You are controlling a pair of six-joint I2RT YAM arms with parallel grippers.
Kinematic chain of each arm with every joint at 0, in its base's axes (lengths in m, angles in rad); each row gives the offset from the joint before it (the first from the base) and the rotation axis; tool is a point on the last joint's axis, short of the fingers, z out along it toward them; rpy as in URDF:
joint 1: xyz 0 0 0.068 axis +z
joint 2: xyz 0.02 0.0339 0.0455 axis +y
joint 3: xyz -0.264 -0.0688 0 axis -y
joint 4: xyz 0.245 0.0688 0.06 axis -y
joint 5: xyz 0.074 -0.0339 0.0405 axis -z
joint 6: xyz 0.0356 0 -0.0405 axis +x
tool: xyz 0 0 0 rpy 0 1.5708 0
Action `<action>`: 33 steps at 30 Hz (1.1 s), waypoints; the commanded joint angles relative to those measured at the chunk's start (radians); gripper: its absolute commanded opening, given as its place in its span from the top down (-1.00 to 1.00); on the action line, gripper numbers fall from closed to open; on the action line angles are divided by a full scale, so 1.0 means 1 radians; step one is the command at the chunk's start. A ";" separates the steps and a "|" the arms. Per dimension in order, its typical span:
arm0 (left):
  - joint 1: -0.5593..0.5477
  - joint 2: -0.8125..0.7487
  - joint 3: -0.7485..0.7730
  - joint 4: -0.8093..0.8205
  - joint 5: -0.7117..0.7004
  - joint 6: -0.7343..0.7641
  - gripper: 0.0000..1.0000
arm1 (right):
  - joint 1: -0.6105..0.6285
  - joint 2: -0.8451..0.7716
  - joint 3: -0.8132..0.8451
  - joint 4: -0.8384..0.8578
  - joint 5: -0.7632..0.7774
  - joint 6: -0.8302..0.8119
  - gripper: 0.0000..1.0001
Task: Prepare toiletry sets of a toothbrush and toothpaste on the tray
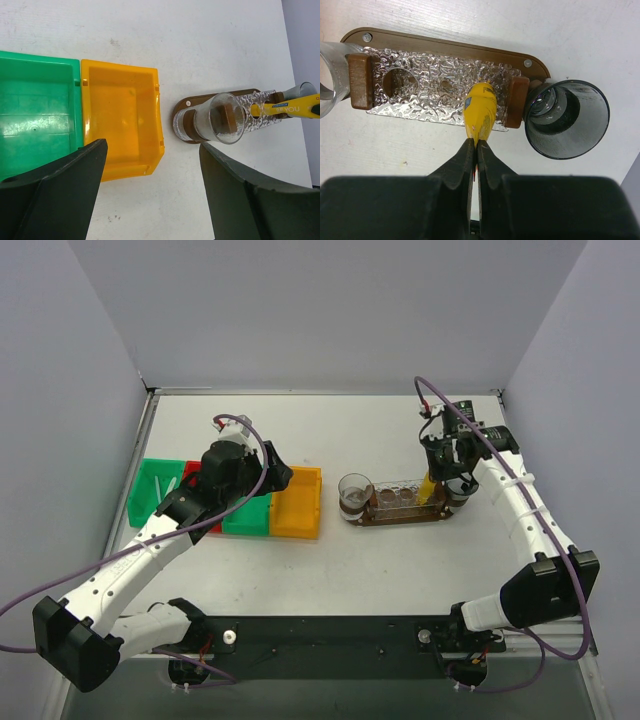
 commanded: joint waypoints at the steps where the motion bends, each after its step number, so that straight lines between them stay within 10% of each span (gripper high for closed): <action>1: 0.009 -0.001 0.018 0.038 0.013 -0.005 -0.69 | 0.012 0.018 -0.023 0.010 0.019 -0.010 1.00; 15: 0.014 -0.010 0.015 0.037 0.016 -0.005 -0.69 | 0.033 0.027 -0.080 0.043 0.042 -0.007 0.99; 33: 0.017 -0.015 0.010 0.030 0.015 0.001 -0.69 | 0.042 -0.005 -0.028 0.040 0.048 -0.003 0.34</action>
